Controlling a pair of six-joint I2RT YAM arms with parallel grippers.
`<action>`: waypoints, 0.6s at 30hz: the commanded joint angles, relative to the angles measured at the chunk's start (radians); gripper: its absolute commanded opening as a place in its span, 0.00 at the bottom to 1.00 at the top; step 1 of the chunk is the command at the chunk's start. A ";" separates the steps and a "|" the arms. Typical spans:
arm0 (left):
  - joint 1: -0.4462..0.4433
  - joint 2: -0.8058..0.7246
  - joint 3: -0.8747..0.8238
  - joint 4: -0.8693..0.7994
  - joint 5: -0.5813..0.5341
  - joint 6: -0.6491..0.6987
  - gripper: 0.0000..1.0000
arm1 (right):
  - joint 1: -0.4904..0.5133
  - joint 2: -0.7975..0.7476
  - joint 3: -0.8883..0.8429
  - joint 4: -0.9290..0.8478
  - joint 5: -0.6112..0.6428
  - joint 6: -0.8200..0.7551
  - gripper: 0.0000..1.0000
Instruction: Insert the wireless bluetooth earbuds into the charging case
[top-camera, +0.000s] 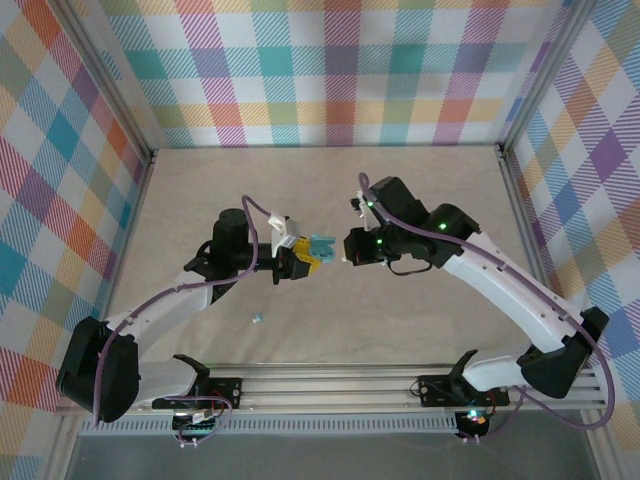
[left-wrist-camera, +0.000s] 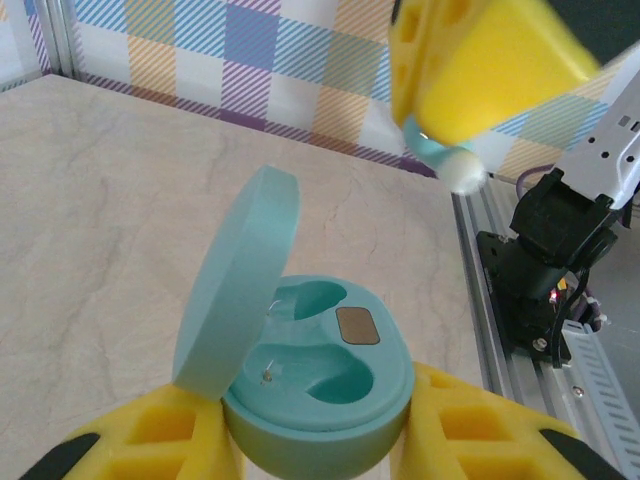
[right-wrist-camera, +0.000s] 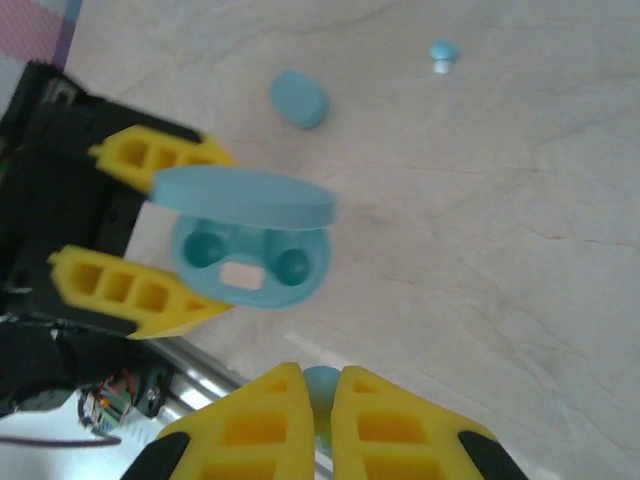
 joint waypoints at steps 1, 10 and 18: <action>0.009 -0.017 0.004 0.006 0.010 0.017 0.15 | 0.020 0.048 0.039 0.009 -0.063 -0.031 0.06; 0.003 -0.028 -0.004 0.006 0.016 0.010 0.15 | 0.030 0.083 0.067 0.009 0.056 -0.050 0.06; -0.003 -0.025 -0.007 0.011 0.019 0.005 0.15 | 0.033 0.090 0.065 0.025 0.108 -0.059 0.05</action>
